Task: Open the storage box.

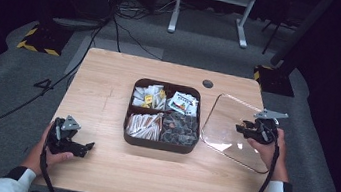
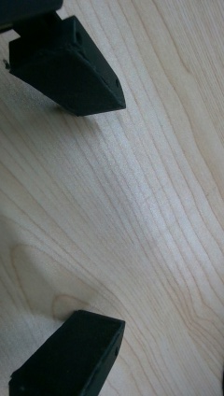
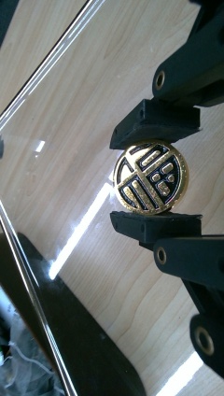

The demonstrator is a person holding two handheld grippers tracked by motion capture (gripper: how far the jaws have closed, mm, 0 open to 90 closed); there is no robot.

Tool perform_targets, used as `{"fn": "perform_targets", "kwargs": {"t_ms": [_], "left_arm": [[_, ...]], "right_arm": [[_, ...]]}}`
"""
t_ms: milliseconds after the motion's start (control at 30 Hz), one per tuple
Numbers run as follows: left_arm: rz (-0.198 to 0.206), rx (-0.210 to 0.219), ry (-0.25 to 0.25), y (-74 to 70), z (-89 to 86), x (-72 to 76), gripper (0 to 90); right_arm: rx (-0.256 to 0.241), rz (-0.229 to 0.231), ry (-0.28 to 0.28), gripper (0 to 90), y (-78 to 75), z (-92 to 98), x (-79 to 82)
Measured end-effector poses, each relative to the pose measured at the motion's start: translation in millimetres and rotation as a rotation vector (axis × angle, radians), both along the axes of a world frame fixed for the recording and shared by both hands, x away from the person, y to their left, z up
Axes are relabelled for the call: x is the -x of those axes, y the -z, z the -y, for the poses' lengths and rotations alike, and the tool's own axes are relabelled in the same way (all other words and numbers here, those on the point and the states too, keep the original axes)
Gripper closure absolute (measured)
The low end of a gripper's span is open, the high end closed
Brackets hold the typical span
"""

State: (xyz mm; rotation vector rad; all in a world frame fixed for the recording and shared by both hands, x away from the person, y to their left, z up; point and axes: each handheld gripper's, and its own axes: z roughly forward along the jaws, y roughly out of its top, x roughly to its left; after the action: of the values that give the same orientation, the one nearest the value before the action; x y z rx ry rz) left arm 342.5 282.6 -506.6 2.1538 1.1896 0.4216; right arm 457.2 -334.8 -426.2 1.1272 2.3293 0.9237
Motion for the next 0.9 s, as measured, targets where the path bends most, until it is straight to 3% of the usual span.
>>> {"fn": "perform_targets", "kwargs": {"t_ms": [900], "left_arm": [[0.001,0.0,0.0,0.0,0.0,-0.1,0.5]], "right_arm": [[0.071,-0.082,-0.03,59.4,40.9,-8.4,-15.4]]}}
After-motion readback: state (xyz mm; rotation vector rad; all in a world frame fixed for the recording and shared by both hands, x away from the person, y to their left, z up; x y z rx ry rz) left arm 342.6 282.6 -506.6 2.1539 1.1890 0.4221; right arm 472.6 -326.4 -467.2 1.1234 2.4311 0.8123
